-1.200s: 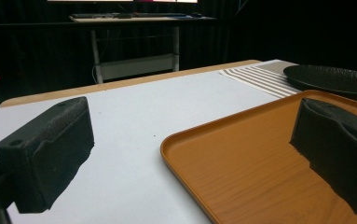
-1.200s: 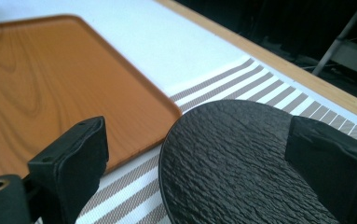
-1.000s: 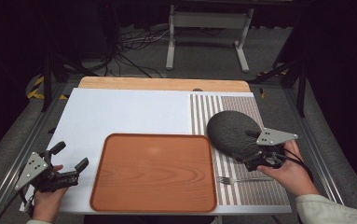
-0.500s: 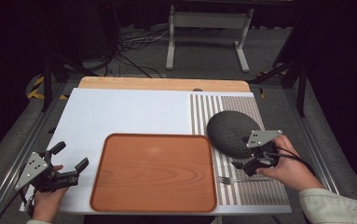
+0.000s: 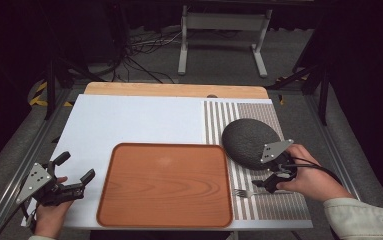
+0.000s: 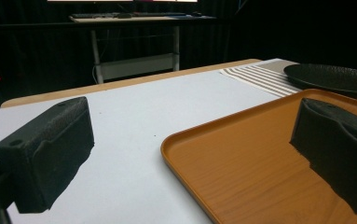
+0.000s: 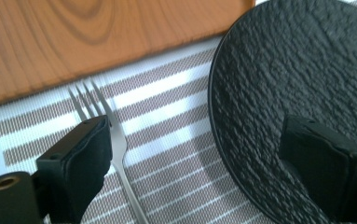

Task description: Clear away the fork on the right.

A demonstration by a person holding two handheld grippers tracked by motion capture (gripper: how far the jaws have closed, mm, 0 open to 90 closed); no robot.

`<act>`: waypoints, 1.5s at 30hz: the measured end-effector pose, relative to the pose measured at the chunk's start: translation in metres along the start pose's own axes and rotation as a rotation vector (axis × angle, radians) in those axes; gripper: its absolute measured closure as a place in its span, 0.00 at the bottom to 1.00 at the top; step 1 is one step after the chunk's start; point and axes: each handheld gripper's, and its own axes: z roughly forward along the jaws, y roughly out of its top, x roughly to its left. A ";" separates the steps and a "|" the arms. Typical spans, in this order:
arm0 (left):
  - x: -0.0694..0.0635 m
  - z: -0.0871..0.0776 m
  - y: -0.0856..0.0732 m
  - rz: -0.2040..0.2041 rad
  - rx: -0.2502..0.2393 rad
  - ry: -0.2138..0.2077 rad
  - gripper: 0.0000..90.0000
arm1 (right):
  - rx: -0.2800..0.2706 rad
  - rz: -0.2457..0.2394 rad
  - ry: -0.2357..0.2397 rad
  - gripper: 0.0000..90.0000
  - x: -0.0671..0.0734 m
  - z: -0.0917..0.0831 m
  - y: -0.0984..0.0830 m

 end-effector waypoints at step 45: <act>0.000 0.003 0.001 -0.003 0.000 -0.010 0.00 | 0.346 -0.149 0.232 0.40 0.018 0.032 -0.013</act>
